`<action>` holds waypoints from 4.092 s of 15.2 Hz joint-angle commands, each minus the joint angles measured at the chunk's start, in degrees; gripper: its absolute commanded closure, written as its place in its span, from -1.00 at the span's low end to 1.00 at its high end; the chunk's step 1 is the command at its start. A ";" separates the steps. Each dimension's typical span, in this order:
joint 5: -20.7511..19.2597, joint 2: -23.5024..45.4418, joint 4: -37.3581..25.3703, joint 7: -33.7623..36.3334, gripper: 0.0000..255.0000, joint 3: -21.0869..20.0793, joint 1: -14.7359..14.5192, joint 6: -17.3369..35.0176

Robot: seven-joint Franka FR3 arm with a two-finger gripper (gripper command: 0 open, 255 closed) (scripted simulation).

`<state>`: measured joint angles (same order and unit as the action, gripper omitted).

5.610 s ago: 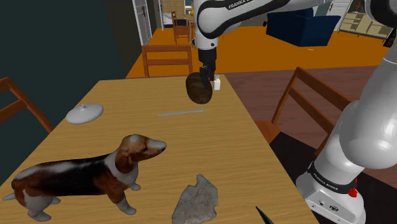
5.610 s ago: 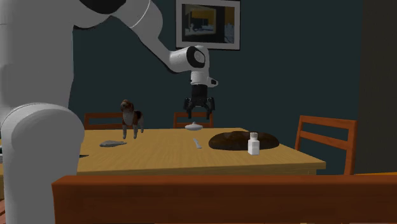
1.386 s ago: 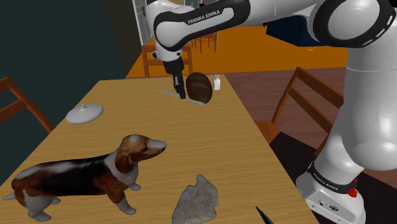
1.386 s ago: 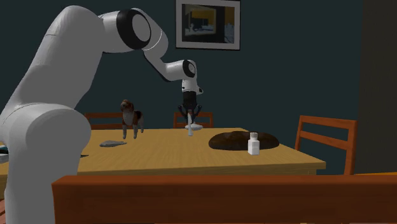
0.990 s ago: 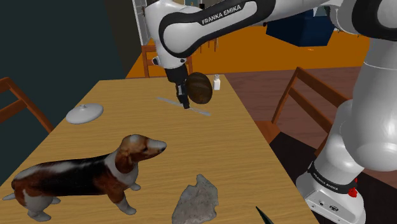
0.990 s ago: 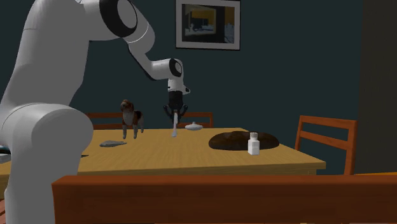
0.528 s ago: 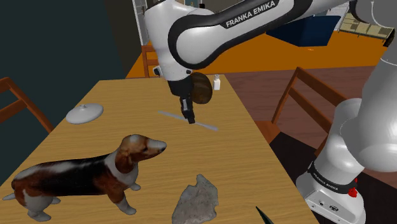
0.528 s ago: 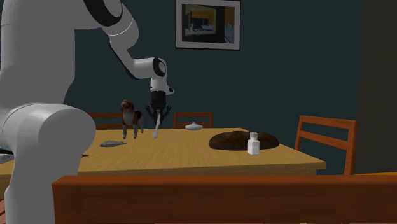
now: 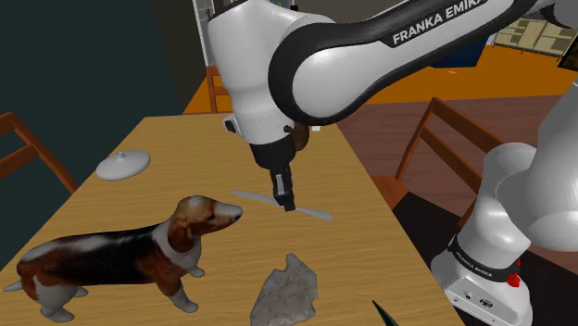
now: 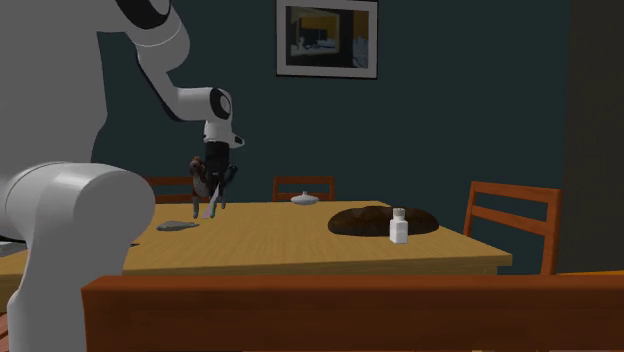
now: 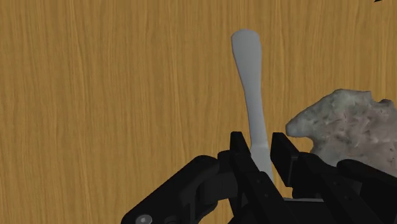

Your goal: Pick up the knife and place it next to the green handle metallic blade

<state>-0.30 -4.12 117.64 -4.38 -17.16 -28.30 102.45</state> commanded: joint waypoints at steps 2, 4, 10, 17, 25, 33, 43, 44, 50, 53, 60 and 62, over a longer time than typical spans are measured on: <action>1.46 -1.42 1.39 3.67 1.00 -2.16 -2.01 -0.01; 2.42 -2.19 2.14 6.05 1.00 -3.60 -3.31 0.03; 4.99 -3.13 2.84 13.61 1.00 -8.18 -7.26 0.13; 6.70 -1.53 0.97 22.85 1.00 -13.59 -11.54 0.33; -13.31 4.43 4.12 20.20 -1.00 -17.70 -14.16 8.25; -21.14 7.59 8.04 21.31 -1.00 -17.65 -14.51 14.21; -21.73 8.10 8.74 21.69 1.00 -17.46 -14.38 15.28; -21.73 8.10 8.74 21.69 1.00 -17.46 -14.38 15.28; -21.71 8.05 8.78 21.67 1.00 -17.46 -14.38 15.28; -21.70 8.05 8.78 21.67 -1.00 -17.46 -14.38 15.28; -3.45 10.15 4.26 -4.25 -1.00 -16.38 -9.24 23.60; -4.15 11.08 4.94 -3.75 -1.00 -16.31 -9.34 25.03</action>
<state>-4.46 6.57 122.17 -7.96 -33.48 -37.66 126.64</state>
